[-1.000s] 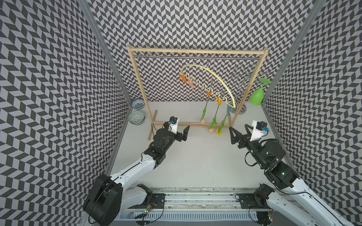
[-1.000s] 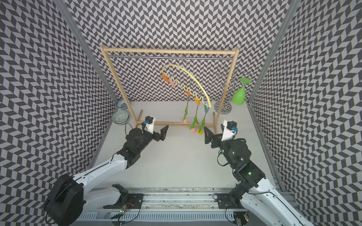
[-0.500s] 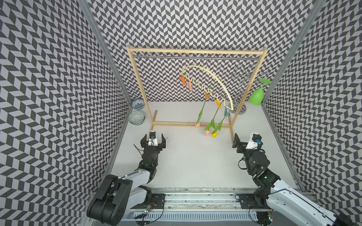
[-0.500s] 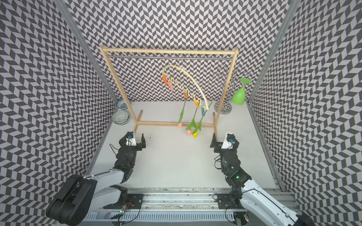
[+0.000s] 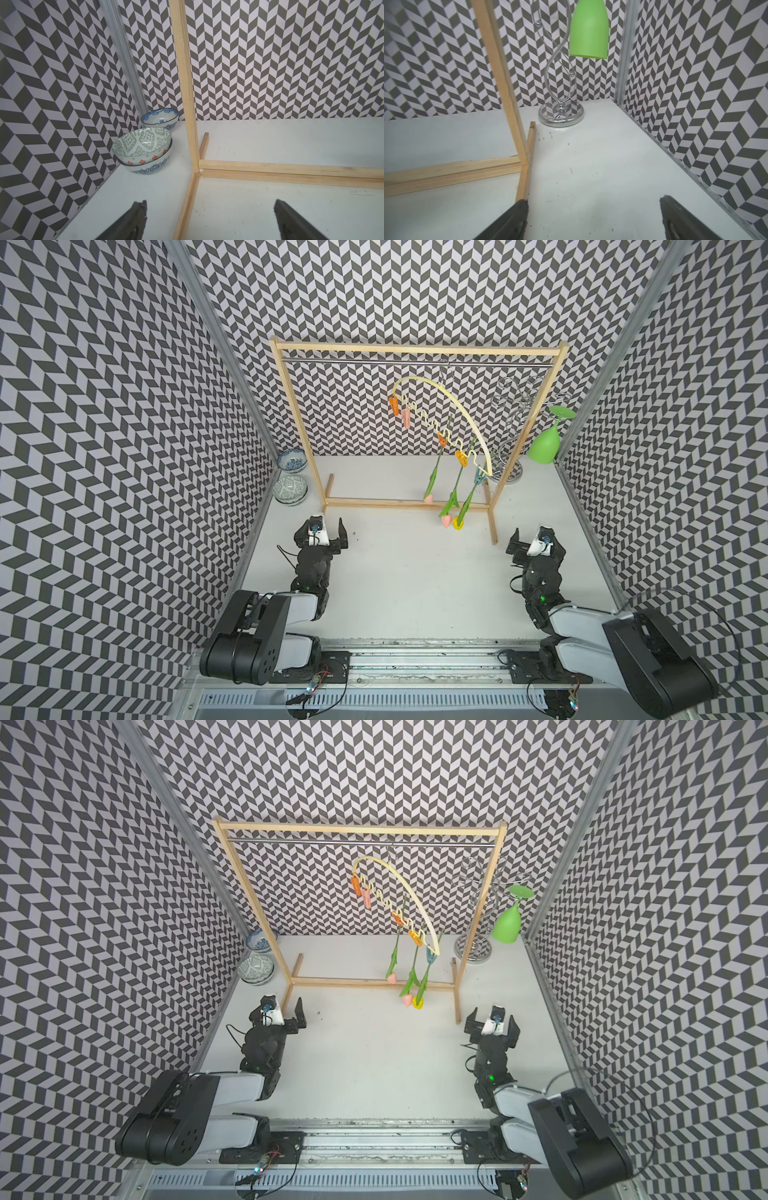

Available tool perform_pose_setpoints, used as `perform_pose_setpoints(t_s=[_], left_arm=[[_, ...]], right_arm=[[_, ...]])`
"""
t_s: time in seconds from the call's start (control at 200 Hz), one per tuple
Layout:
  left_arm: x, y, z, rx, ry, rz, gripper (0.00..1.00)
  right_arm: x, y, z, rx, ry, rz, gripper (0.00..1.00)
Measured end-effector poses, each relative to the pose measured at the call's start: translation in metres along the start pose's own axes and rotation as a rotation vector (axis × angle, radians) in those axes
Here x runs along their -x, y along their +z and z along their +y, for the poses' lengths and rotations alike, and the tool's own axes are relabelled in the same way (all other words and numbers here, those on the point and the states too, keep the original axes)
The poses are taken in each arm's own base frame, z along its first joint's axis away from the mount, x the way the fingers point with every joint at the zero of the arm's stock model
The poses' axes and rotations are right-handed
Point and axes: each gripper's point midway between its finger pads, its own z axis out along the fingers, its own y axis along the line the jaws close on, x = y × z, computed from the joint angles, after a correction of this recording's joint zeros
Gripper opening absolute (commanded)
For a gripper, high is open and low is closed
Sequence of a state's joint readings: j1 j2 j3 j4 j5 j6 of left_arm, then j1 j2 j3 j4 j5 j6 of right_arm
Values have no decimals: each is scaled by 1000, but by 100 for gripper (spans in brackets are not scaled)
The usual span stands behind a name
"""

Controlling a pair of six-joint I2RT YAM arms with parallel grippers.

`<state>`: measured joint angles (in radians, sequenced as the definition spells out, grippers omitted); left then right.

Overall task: Dry the flowers on a clothes hanger
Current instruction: Reset both arms

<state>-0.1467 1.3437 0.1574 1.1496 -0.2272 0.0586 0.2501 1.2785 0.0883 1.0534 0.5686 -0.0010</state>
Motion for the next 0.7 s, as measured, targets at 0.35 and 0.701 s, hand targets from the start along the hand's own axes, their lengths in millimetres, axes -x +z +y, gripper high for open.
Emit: perform_pose_setpoints(t_s=[0.35, 0.701], left_arm=[[-18, 10, 8, 28, -3, 0, 100], [-7, 28, 13, 29, -35, -10, 100]], right_arm=[[-13, 15, 5, 64, -10, -44, 99], [23, 37, 14, 88, 45, -134, 99]])
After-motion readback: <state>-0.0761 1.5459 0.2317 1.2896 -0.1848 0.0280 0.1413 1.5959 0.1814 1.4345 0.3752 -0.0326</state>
